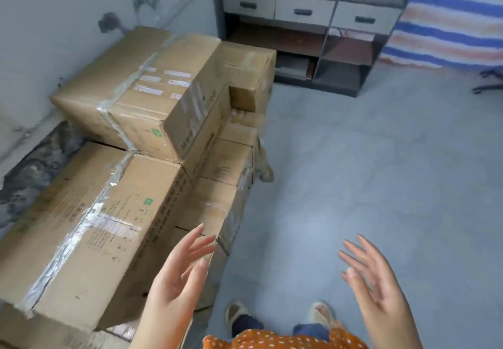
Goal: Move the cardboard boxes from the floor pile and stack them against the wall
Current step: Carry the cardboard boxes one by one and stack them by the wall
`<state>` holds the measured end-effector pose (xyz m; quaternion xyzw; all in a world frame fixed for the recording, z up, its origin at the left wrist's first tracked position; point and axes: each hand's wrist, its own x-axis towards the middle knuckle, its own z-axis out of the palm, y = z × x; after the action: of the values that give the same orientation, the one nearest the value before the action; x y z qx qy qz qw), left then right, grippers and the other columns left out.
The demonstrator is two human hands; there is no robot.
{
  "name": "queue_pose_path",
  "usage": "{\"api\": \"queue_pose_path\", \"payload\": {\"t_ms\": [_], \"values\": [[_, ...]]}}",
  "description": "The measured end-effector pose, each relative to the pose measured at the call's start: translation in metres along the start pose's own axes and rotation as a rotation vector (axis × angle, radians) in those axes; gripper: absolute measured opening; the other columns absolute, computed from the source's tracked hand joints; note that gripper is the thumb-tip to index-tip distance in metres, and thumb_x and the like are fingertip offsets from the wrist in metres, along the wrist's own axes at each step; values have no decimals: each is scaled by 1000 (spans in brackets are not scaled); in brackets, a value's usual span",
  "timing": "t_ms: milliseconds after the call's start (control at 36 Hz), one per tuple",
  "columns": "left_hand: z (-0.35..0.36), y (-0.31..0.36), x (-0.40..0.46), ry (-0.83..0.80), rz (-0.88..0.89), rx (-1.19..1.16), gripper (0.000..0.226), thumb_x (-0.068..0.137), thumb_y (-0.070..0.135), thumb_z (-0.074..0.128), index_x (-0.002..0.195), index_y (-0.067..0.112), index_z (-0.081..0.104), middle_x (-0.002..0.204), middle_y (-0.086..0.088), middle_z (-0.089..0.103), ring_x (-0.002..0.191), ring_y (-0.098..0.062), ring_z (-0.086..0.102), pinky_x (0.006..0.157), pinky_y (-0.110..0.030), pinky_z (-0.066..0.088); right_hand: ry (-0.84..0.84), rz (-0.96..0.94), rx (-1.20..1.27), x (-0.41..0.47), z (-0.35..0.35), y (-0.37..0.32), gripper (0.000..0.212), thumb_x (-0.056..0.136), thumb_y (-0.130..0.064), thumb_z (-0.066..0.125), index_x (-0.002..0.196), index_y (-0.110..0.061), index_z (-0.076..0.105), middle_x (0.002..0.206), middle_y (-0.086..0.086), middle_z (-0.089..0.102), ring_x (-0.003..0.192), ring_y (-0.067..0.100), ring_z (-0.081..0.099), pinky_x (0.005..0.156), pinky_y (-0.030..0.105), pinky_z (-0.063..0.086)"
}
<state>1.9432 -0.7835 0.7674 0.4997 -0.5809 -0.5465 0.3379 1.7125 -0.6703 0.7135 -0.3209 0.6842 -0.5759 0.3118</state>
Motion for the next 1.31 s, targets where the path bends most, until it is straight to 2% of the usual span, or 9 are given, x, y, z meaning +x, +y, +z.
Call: {"api": "queue_pose_path", "payload": {"t_ms": [278, 361, 444, 611, 750, 861, 1111, 1222, 1306], "values": [[107, 0, -13, -242, 52, 20, 67, 51, 91, 56, 113, 66, 53, 125, 23, 60, 121, -6, 55, 98, -32, 44, 339, 12, 52, -43, -117, 2, 63, 55, -87, 60, 113, -61, 55, 122, -18, 64, 111, 5, 63, 91, 33, 51], [163, 5, -29, -270, 97, -20, 37, 76, 56, 65, 113, 57, 60, 118, 10, 67, 111, -10, 63, 96, -35, 47, 437, 36, 42, -66, -170, 7, 64, 56, -87, 60, 114, -60, 55, 123, -17, 63, 112, 6, 62, 93, 37, 49], [220, 8, -52, -316, 112, -44, 30, 88, 27, 62, 116, 39, 63, 112, 4, 70, 102, -13, 67, 94, -41, 47, 515, 70, 20, -91, -227, 14, 65, 56, -89, 58, 115, -61, 53, 124, -18, 63, 112, 5, 62, 92, 40, 48], [325, 18, -98, -536, 110, -38, 40, 68, 51, 55, 108, 54, 63, 113, 6, 70, 103, -12, 67, 93, -40, 50, 673, 120, 24, -136, -323, 27, 64, 51, -92, 56, 109, -65, 53, 123, -21, 62, 111, 4, 62, 92, 39, 48], [395, 29, -122, -709, 131, 7, 48, 72, 42, 58, 119, 33, 60, 111, 7, 70, 102, -12, 67, 98, -48, 46, 859, 114, 65, -172, -377, 39, 65, 48, -91, 59, 107, -64, 56, 122, -20, 63, 107, 5, 64, 92, 41, 48], [451, 40, -133, -831, 160, 76, 40, 67, 51, 55, 106, 56, 62, 112, 9, 69, 101, -11, 67, 93, -33, 52, 1028, 132, 102, -201, -407, 53, 68, 46, -90, 62, 108, -63, 57, 119, -17, 65, 105, 8, 65, 91, 42, 49], [576, 46, -159, -1110, 174, 173, 54, 93, 2, 54, 93, 54, 66, 108, 11, 70, 98, -7, 67, 90, -31, 50, 1320, 204, 116, -236, -466, 78, 67, 44, -92, 60, 106, -65, 57, 119, -22, 64, 103, 6, 66, 89, 38, 50], [642, 47, -161, -1194, 182, 171, 45, 92, 4, 57, 95, 48, 67, 107, 11, 71, 98, -8, 67, 89, -31, 51, 1440, 237, 97, -226, -507, 91, 32, 73, -61, 65, 103, -66, 57, 116, -23, 65, 105, 11, 66, 88, 37, 51], [696, 53, -159, -1251, 201, 152, 41, 89, 7, 59, 97, 46, 67, 108, 10, 70, 99, -8, 67, 89, -30, 51, 1519, 246, 91, -208, -547, 98, 32, 72, -68, 62, 103, -65, 58, 116, -22, 66, 102, 6, 67, 87, 36, 51]]}}
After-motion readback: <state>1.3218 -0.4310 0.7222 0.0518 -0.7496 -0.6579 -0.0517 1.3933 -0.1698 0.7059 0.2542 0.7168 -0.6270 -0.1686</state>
